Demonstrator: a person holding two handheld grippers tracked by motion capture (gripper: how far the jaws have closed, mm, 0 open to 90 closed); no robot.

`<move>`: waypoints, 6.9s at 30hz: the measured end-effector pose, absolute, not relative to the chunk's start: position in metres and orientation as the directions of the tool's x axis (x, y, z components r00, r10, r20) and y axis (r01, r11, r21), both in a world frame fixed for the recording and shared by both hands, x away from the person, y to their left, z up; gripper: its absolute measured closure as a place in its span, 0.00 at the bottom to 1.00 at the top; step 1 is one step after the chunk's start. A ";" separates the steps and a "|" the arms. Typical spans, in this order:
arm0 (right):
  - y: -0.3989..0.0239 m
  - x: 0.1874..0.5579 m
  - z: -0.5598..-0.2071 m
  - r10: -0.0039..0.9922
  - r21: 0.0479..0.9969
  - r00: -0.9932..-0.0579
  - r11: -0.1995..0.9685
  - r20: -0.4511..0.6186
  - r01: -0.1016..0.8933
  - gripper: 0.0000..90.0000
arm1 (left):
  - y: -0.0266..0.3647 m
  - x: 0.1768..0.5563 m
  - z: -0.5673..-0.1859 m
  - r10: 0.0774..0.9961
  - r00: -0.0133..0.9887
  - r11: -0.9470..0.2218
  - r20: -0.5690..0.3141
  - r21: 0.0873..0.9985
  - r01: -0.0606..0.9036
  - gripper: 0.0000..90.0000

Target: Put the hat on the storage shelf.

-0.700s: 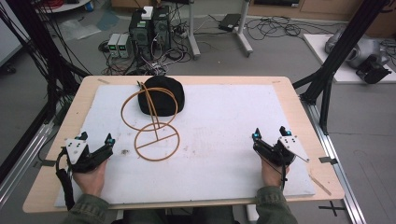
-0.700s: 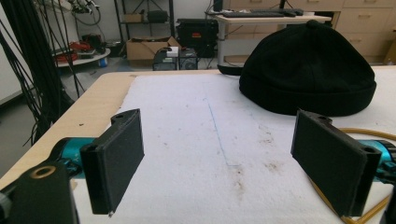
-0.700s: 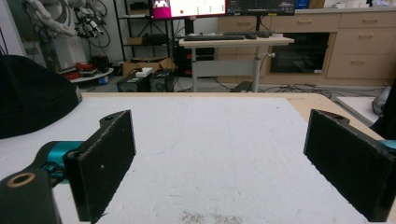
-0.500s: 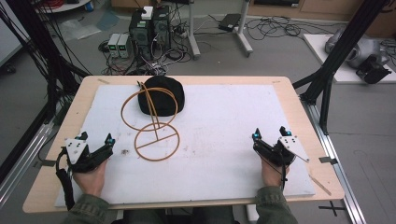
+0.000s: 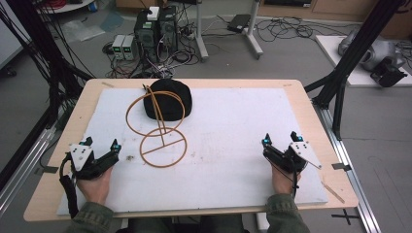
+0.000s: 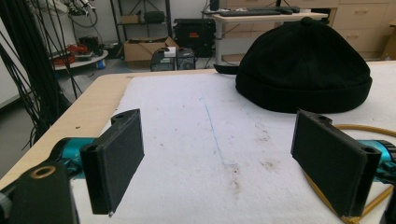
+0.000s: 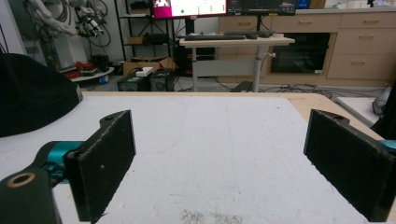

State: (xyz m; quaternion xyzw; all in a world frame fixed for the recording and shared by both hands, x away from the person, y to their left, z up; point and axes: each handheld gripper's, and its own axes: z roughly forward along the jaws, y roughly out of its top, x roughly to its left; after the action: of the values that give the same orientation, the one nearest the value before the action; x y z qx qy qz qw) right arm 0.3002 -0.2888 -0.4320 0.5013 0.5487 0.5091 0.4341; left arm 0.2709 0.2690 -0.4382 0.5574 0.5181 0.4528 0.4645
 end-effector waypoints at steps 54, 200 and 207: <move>-0.140 0.467 -0.353 0.828 0.917 -0.561 0.213 0.014 0.337 0.09 | 0.264 0.276 -0.438 0.995 0.100 -0.029 0.012 0.986 0.167 0.19; -0.109 0.409 -0.246 0.414 0.988 -0.899 -0.110 0.144 0.107 0.97 | 0.262 0.282 -0.445 0.985 0.165 0.012 -0.048 0.977 0.212 0.19; -0.098 0.397 -0.244 0.325 0.993 -0.940 -0.071 0.108 0.090 0.97 | 0.262 0.282 -0.445 0.985 0.164 0.014 -0.051 0.976 0.216 0.19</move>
State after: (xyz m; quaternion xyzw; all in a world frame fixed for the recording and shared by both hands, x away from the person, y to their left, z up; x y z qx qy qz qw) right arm 0.3971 -0.0985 -0.2435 0.1533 0.6767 0.7155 0.0819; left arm 0.2824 0.2623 -0.4449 0.5832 0.5149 0.3909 0.4919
